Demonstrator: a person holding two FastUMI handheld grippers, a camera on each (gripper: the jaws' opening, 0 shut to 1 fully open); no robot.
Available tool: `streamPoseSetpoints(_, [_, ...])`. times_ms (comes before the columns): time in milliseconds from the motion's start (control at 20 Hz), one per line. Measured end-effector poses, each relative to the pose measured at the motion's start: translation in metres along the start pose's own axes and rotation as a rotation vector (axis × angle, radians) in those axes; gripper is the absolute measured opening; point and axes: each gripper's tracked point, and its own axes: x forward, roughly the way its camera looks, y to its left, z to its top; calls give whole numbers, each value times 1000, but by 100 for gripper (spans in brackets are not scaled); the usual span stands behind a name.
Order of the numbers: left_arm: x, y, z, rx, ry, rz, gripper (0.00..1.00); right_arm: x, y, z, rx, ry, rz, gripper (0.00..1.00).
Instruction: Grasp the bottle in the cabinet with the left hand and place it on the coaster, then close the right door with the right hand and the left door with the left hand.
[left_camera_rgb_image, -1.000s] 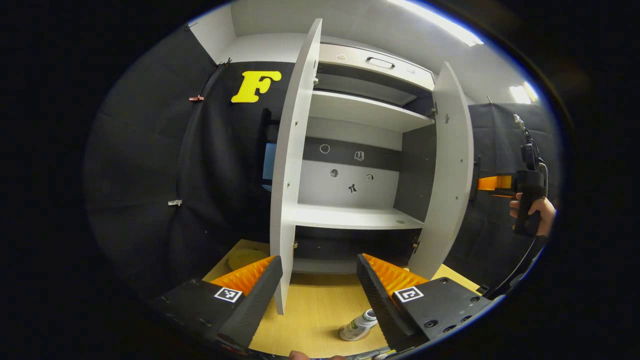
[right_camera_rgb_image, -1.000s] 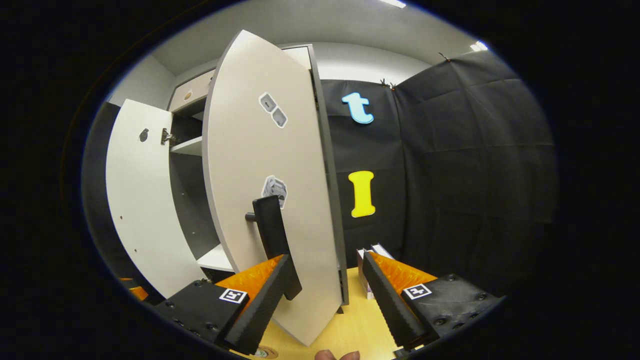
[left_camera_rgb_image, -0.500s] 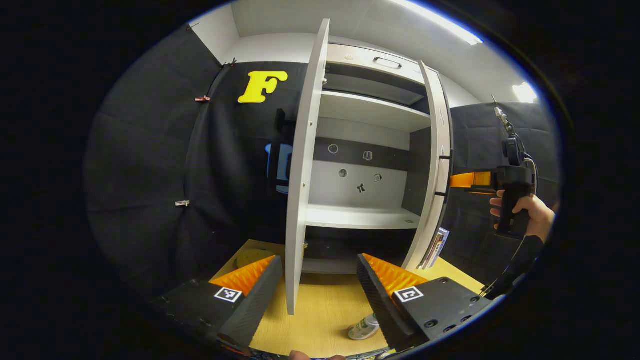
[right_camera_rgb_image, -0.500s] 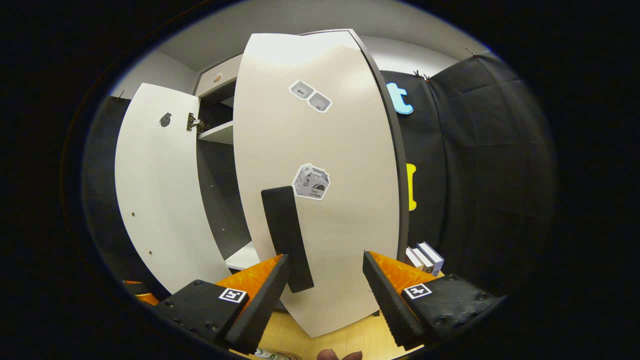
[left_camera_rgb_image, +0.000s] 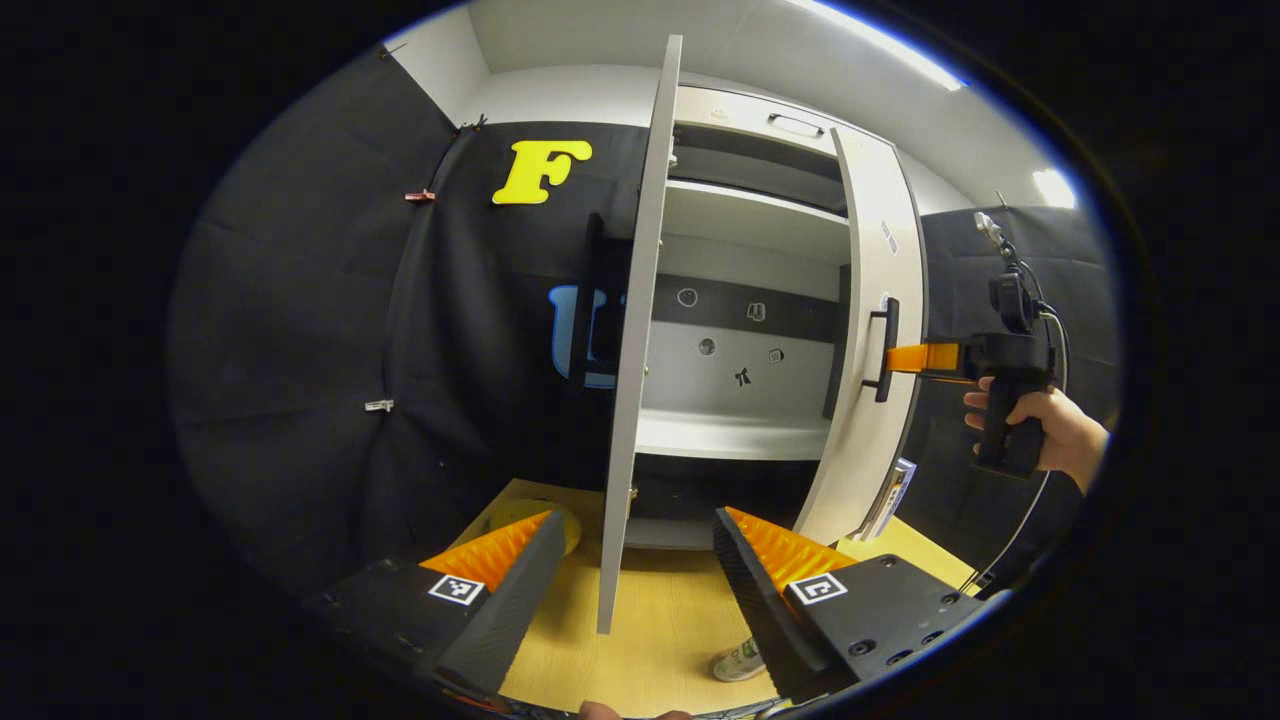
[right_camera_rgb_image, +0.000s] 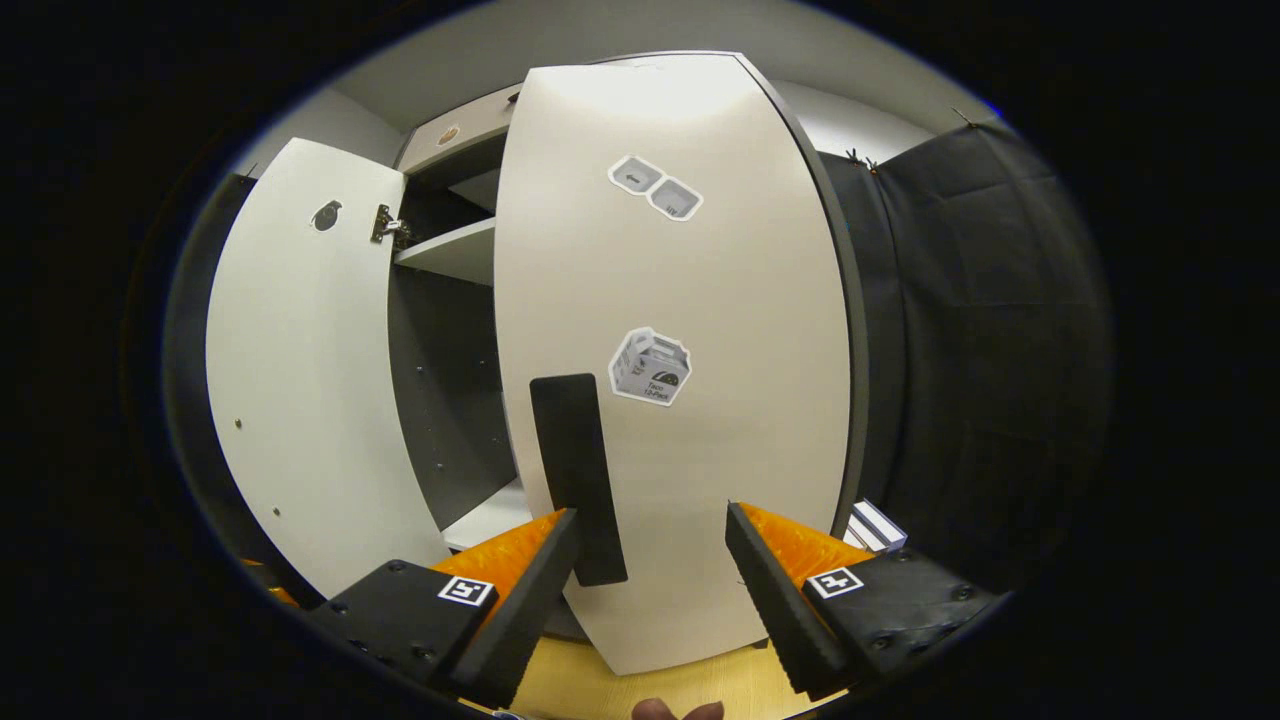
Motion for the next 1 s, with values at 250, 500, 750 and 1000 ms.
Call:
streamPoseSetpoints(250, [-2,4,1,-3,1,22,95,20,6,-2,28,9,-13,98])
streamPoseSetpoints(500, [-17,24,27,-5,-25,61,95,33,10,-1,9,-1,-38,98])
streamPoseSetpoints(750, [-1,68,75,3,-60,114,95,28,6,0,5,9,-77,98])
streamPoseSetpoints(1000, [34,74,109,79,-81,116,95,-9,0,8,-11,-19,-96,98])
